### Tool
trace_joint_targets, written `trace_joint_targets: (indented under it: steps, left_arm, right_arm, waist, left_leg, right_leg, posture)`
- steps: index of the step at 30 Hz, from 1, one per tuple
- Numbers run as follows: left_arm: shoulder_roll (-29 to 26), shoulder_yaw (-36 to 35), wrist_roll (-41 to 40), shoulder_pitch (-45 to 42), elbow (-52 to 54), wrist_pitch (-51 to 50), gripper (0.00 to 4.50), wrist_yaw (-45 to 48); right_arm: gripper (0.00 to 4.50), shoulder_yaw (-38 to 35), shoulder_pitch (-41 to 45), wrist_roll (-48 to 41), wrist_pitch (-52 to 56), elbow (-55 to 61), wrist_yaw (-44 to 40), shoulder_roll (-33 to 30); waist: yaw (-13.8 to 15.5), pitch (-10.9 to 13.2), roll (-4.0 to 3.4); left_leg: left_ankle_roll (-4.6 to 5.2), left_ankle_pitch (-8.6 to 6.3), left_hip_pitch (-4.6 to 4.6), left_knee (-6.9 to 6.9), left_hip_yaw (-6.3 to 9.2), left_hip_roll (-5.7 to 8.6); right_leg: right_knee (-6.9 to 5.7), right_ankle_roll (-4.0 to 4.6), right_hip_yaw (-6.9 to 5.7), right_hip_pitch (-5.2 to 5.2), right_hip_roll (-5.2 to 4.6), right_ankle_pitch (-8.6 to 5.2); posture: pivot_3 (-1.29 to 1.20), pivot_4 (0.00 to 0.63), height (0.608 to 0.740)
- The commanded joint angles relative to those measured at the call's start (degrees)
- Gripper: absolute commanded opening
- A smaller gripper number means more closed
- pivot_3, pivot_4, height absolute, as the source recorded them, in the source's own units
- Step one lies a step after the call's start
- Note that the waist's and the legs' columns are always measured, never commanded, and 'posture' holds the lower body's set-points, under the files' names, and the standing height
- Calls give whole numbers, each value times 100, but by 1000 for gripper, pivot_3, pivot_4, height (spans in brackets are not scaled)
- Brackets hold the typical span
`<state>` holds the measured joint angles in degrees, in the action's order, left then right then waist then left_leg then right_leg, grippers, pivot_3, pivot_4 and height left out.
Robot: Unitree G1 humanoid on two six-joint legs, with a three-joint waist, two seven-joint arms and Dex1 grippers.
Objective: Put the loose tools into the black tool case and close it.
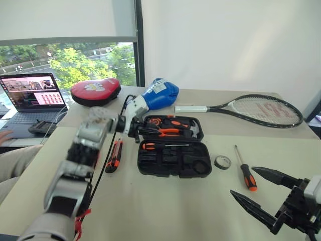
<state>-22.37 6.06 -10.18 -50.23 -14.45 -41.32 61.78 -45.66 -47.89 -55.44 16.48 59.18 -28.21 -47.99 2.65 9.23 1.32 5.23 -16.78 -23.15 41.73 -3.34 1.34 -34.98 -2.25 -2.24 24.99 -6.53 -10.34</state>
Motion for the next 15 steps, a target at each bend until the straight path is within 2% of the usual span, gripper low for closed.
trace_joint_targets:
  steps: [1, 3, 6, 12, 15]
  left_arm:
    - [857, -283, 288, 562, 556, 299, 44, -1937]
    - [1209, -291, 460, 742, 521, 405, 44, -2615]
    - [1423, -74, 658, 876, 416, 250, 44, -3065]
    - [1279, 577, 997, 1030, -40, 77, 44, -3146]
    - [1108, 941, 1095, 1036, -166, 101, 44, -2879]
  right_arm:
    - [4500, 167, 202, -93, -56, 82, 281, -141]
    - [4500, 249, 260, -37, -39, 82, 348, -193]
    - [4500, 300, 349, -29, 18, 82, 469, -265]
    - [4500, 327, 408, -176, 219, 82, 687, -415]
    - [4500, 375, 401, -289, 567, 82, 964, -526]
  waist:
    - [15, 3, 6]
    - [25, 7, 12]
    - [12, 7, 13]
    - [-19, 2, 7]
    - [-20, 0, 4]
  left_leg:
    - [0, 0, -3, 3, 1, 2]
    - [4, -2, -2, 6, 1, 5]
    - [15, -7, -2, 6, 0, 4]
    - [11, -6, 13, 3, 0, 2]
    - [19, -12, 39, 2, 0, 0]
  right_leg:
    - [1, -2, 1, 0, 0, 2]
    - [2, -2, 6, -2, -3, 11]
    - [0, 0, 6, 2, 0, 16]
    - [-1, 1, 5, -8, 4, 16]
    - [6, 2, 3, -38, 2, 15]
  posture:
    - [0, 150, 740]
    - [0, 150, 740]
    - [0, 150, 740]
    - [0, 150, 740]
    - [0, 150, 740]
